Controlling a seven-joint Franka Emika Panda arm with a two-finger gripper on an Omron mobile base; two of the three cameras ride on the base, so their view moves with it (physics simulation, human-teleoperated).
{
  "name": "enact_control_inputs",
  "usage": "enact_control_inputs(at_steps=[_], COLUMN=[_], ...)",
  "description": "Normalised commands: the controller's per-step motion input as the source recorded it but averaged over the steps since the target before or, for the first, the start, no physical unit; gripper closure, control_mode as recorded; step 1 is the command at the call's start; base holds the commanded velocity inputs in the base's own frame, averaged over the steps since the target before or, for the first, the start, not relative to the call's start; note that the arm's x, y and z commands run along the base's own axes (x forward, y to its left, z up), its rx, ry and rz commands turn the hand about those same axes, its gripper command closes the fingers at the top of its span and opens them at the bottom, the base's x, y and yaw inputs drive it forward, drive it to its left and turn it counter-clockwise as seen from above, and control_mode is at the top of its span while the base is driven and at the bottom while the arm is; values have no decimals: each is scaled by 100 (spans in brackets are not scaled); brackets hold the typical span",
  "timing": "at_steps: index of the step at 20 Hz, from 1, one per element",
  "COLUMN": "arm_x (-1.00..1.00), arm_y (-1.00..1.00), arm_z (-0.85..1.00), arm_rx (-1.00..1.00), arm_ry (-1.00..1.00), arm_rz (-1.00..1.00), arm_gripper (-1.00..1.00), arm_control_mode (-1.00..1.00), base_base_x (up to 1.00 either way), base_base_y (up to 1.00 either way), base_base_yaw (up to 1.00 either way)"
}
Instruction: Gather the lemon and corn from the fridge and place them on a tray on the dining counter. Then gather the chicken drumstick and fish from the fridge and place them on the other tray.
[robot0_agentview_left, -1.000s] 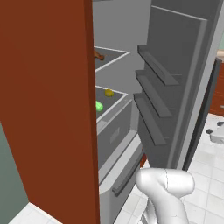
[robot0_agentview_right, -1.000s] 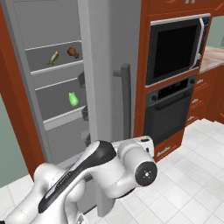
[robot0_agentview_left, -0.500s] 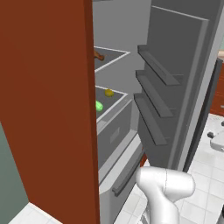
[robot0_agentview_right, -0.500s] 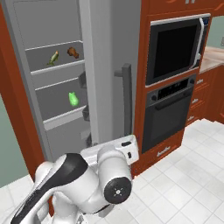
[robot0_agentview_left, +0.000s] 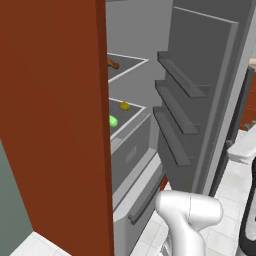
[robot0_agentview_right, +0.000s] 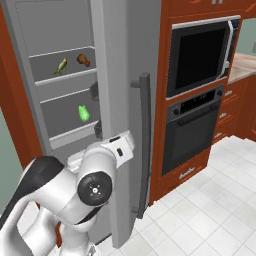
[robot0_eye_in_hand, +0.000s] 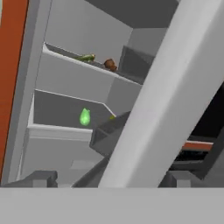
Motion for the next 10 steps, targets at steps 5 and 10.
enact_control_inputs(at_steps=[5, 10], arm_x=[22, 62], arm_y=[73, 49], arm_z=[6, -4], arm_rx=[-15, -18], arm_ry=[0, 6], arm_rz=[-5, -18], arm_gripper=[-100, -100], arm_control_mode=[-100, -100], base_base_x=[0, 0], base_base_y=[0, 0], base_base_yaw=[0, 0])
